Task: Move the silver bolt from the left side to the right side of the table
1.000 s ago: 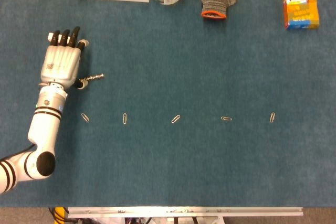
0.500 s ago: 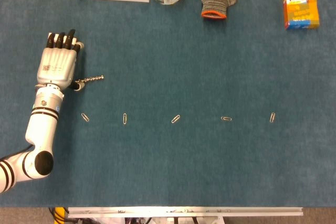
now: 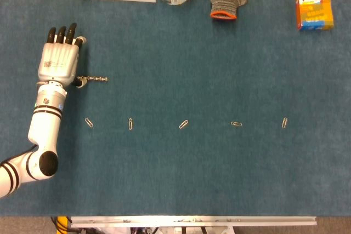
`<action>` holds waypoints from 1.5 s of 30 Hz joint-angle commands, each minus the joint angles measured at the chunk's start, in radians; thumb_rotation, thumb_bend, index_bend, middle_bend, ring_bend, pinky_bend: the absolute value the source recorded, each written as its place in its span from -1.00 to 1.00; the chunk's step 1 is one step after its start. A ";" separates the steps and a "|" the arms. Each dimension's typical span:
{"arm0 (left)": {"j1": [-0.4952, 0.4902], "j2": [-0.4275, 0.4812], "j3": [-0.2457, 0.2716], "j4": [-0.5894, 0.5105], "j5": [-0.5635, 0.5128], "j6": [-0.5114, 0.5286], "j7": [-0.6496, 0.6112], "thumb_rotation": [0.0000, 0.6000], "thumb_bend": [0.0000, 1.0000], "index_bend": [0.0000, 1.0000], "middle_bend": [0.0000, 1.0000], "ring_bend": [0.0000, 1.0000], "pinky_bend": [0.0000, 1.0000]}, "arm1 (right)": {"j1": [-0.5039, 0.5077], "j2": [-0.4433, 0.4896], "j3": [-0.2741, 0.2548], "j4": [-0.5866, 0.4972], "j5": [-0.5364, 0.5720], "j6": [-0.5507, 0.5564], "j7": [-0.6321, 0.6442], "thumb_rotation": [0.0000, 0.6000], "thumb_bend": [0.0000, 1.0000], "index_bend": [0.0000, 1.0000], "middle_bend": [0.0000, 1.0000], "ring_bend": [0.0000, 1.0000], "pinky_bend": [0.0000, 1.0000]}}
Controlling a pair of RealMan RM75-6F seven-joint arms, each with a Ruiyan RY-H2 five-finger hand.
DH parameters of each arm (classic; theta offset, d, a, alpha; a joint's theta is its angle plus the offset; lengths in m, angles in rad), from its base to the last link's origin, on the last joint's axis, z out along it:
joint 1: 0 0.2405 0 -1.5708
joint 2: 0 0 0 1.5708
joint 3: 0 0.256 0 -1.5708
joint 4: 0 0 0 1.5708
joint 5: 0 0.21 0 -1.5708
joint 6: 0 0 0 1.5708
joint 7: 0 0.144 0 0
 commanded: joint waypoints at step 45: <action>-0.005 0.092 0.055 -0.154 -0.025 -0.035 -0.029 1.00 -0.41 -0.16 -1.00 -1.00 -0.96 | -0.002 0.007 0.000 0.002 -0.002 0.005 0.019 1.00 -0.57 -0.70 -0.95 -0.88 -0.28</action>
